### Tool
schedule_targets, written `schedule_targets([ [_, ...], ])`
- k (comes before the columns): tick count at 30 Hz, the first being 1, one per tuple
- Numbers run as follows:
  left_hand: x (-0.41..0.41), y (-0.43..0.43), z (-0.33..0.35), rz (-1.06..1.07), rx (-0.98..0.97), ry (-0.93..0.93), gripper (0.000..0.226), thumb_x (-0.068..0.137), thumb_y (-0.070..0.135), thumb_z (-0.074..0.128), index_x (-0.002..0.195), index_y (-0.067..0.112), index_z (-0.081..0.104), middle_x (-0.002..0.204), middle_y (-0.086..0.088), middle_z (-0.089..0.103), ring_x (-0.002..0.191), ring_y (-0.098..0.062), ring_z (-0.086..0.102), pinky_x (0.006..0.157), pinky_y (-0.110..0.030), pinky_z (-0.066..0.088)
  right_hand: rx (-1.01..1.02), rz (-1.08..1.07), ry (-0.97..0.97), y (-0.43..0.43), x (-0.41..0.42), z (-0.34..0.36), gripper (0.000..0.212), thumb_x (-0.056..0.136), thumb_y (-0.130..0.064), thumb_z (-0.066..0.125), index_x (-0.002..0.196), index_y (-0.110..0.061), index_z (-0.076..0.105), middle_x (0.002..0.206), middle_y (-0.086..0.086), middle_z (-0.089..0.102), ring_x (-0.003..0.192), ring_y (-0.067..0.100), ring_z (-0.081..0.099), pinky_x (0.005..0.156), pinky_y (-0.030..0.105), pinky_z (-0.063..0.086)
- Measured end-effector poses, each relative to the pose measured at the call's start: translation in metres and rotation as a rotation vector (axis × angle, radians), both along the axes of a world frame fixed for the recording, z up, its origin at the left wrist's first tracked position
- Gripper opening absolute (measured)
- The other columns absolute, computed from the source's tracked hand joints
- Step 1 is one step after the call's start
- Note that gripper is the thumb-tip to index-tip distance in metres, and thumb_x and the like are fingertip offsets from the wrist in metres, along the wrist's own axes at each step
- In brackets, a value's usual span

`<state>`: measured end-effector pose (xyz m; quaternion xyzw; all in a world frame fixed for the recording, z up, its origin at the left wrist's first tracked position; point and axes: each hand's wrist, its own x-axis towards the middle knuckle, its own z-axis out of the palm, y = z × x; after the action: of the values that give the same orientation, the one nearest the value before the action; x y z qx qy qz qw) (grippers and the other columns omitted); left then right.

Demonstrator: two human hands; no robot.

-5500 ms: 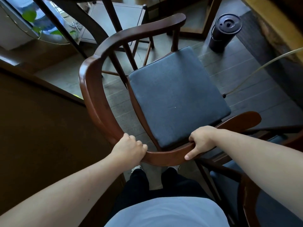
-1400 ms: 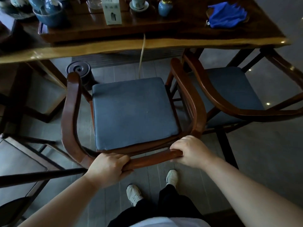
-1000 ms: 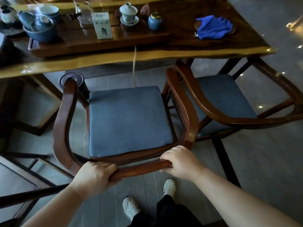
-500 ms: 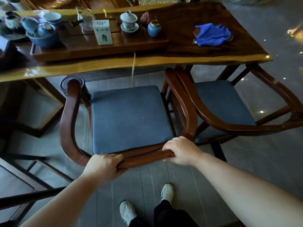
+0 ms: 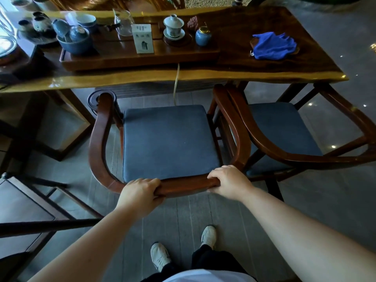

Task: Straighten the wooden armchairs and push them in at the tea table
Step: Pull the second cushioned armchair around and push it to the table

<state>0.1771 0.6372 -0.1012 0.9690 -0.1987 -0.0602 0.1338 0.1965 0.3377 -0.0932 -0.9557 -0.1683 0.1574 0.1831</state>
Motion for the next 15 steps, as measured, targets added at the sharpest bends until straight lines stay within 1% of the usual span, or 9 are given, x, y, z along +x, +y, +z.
schedule_targets([
  [3, 0.002, 0.001, 0.003, 0.001, -0.014, 0.040, 0.032, 0.073, 0.046, 0.074, 0.091, 0.023, 0.061, 0.083, 0.005, 0.068, 0.080, -0.024, 0.063, 0.062, -0.031, 0.037, -0.018, -0.011, 0.029, 0.001, 0.000, 0.004, 0.040, 0.073, -0.042, 0.082, 0.104, -0.021, 0.071, 0.100, -0.003, 0.071, 0.098, 0.023, 0.062, 0.089, 0.038, 0.044],
  [4, 0.002, 0.001, 0.003, -0.001, -0.011, 0.062, 0.034, 0.074, 0.047, 0.072, 0.094, 0.023, 0.061, 0.087, 0.005, 0.068, 0.083, -0.024, 0.063, 0.064, -0.032, 0.039, -0.045, -0.008, 0.039, 0.003, 0.001, 0.007, 0.045, 0.074, -0.044, 0.081, 0.110, -0.021, 0.069, 0.106, -0.003, 0.070, 0.103, 0.023, 0.061, 0.091, 0.037, 0.043],
  [5, 0.002, 0.001, 0.004, -0.006, -0.003, 0.074, 0.037, 0.075, 0.048, 0.070, 0.100, 0.023, 0.060, 0.092, 0.004, 0.067, 0.087, -0.025, 0.062, 0.067, -0.033, 0.042, -0.088, 0.005, 0.053, 0.004, 0.000, 0.011, 0.055, 0.075, -0.048, 0.079, 0.121, -0.021, 0.064, 0.118, -0.001, 0.067, 0.112, 0.023, 0.057, 0.096, 0.037, 0.042],
  [7, -0.001, 0.005, 0.004, -0.043, 0.017, 0.043, 0.051, 0.072, 0.049, 0.069, 0.113, 0.021, 0.059, 0.102, 0.001, 0.068, 0.094, -0.027, 0.063, 0.075, -0.036, 0.049, -0.187, 0.051, 0.080, 0.012, -0.003, 0.017, 0.081, 0.077, -0.057, 0.072, 0.144, -0.023, 0.041, 0.145, 0.001, 0.049, 0.132, 0.023, 0.042, 0.108, 0.040, 0.033],
  [8, -0.003, 0.010, 0.005, -0.060, 0.019, 0.013, 0.058, 0.071, 0.050, 0.067, 0.119, 0.019, 0.058, 0.108, -0.001, 0.068, 0.098, -0.029, 0.063, 0.080, -0.039, 0.051, -0.220, 0.074, 0.070, 0.020, -0.006, 0.021, 0.089, 0.077, -0.061, 0.070, 0.149, -0.025, 0.030, 0.153, 0.002, 0.038, 0.138, 0.023, 0.034, 0.112, 0.041, 0.028],
  [9, -0.006, 0.016, 0.005, -0.070, 0.020, -0.018, 0.065, 0.070, 0.052, 0.063, 0.124, 0.016, 0.056, 0.115, -0.005, 0.067, 0.104, -0.031, 0.062, 0.085, -0.043, 0.052, -0.233, 0.098, 0.046, 0.029, -0.009, 0.024, 0.093, 0.078, -0.062, 0.068, 0.151, -0.026, 0.023, 0.157, 0.003, 0.031, 0.141, 0.023, 0.028, 0.114, 0.041, 0.025],
  [12, -0.015, 0.042, 0.011, -0.068, 0.085, -0.043, 0.076, 0.075, 0.059, 0.056, 0.137, 0.015, 0.046, 0.134, -0.013, 0.057, 0.122, -0.037, 0.051, 0.099, -0.052, 0.045, -0.201, 0.184, -0.043, 0.064, -0.017, 0.032, 0.090, 0.082, -0.061, 0.064, 0.152, -0.027, 0.019, 0.160, 0.006, 0.023, 0.144, 0.024, 0.021, 0.116, 0.041, 0.020],
  [15, -0.025, 0.067, 0.020, -0.019, 0.101, -0.049, 0.078, 0.078, 0.063, 0.053, 0.140, 0.016, 0.043, 0.142, -0.013, 0.051, 0.129, -0.037, 0.046, 0.104, -0.051, 0.041, -0.192, 0.271, -0.094, 0.101, -0.020, 0.039, 0.086, 0.085, -0.062, 0.058, 0.152, -0.028, 0.018, 0.161, 0.006, 0.020, 0.145, 0.025, 0.017, 0.118, 0.044, 0.014],
])
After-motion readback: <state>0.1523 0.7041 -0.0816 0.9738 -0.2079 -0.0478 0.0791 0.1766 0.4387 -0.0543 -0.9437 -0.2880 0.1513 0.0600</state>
